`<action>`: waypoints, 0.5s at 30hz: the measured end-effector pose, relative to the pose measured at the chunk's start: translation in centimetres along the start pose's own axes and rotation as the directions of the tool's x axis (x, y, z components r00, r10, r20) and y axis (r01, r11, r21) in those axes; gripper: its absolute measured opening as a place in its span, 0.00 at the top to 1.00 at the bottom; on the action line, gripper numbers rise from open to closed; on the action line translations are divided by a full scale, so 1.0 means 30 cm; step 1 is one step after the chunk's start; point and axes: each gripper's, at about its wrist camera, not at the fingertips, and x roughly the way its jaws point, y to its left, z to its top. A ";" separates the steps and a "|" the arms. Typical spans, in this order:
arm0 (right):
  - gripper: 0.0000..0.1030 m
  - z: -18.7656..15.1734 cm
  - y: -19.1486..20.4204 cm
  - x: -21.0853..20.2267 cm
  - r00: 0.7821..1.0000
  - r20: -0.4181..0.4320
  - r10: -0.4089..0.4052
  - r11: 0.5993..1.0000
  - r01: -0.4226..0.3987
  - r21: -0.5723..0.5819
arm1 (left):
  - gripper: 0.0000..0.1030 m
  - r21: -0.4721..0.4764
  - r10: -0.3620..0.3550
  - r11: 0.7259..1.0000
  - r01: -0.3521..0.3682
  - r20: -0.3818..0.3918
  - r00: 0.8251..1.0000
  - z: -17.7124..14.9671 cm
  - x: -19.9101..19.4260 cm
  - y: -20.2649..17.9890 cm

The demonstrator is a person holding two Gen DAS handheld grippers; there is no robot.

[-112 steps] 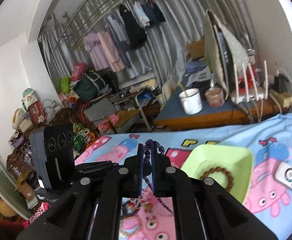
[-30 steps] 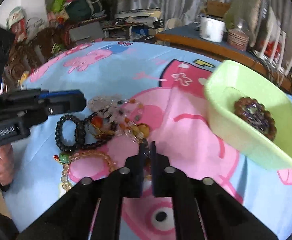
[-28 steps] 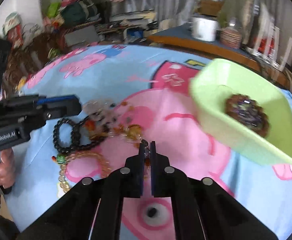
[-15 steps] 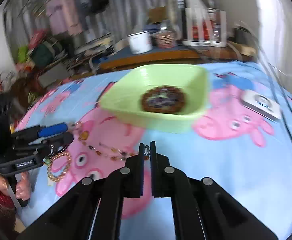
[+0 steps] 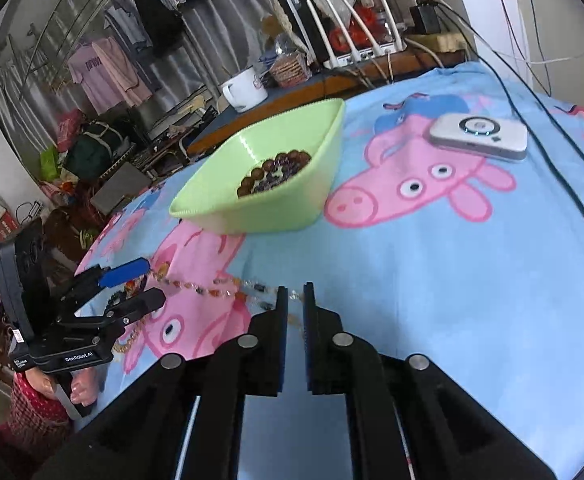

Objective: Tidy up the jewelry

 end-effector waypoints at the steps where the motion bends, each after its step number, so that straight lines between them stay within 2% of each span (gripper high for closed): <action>1: 1.00 -0.004 -0.003 0.003 1.000 -0.009 0.005 1.000 -0.005 -0.002 | 0.37 0.013 0.006 1.000 -0.005 -0.009 1.000 0.001 0.009 -0.008; 2: 0.98 -0.007 -0.002 0.005 1.000 -0.012 0.010 1.000 -0.010 -0.005 | 0.37 0.024 0.009 1.000 -0.009 -0.017 1.000 0.001 0.018 -0.014; 3: 0.82 -0.009 0.000 0.005 1.000 -0.013 0.007 1.000 -0.007 -0.012 | 0.37 0.034 0.011 0.999 -0.010 -0.028 1.000 0.002 0.030 -0.022; 5: 0.67 -0.011 0.012 -0.002 1.000 0.002 -0.021 0.999 0.021 -0.047 | 0.37 0.051 0.012 0.999 -0.010 -0.041 0.999 0.003 0.050 -0.034; 7: 0.66 -0.016 0.034 0.001 0.997 0.002 -0.073 0.990 0.072 -0.123 | 0.39 0.076 0.019 0.997 -0.014 -0.064 0.998 0.004 0.079 -0.050; 8: 0.66 -0.016 0.042 0.015 0.994 -0.015 -0.104 0.982 0.100 -0.159 | 0.41 0.086 0.020 0.996 -0.013 -0.080 0.997 0.002 0.095 -0.056; 10: 0.66 -0.019 0.060 0.052 0.987 -0.041 -0.155 0.964 0.142 -0.223 | 0.61 0.099 -0.018 0.995 0.025 -0.079 0.997 0.019 0.104 -0.068; 11: 0.66 -0.023 0.075 0.067 0.984 -0.037 -0.176 0.953 0.161 -0.258 | 0.67 0.093 -0.042 0.994 0.050 -0.087 0.995 0.026 0.109 -0.068; 13: 0.88 -0.030 0.113 0.096 0.974 -0.028 -0.225 0.921 0.203 -0.333 | 0.86 0.067 -0.076 0.994 0.083 -0.100 0.992 0.045 0.125 -0.069; 14: 1.00 -0.030 0.144 0.110 0.978 -0.034 -0.205 0.914 0.179 -0.363 | 0.91 0.063 -0.081 0.994 0.088 -0.102 0.991 0.052 0.130 -0.071; 15: 1.00 -0.030 0.153 0.119 0.982 -0.046 -0.184 0.919 0.155 -0.361 | 0.95 0.047 -0.097 0.994 0.103 -0.107 0.990 0.060 0.134 -0.070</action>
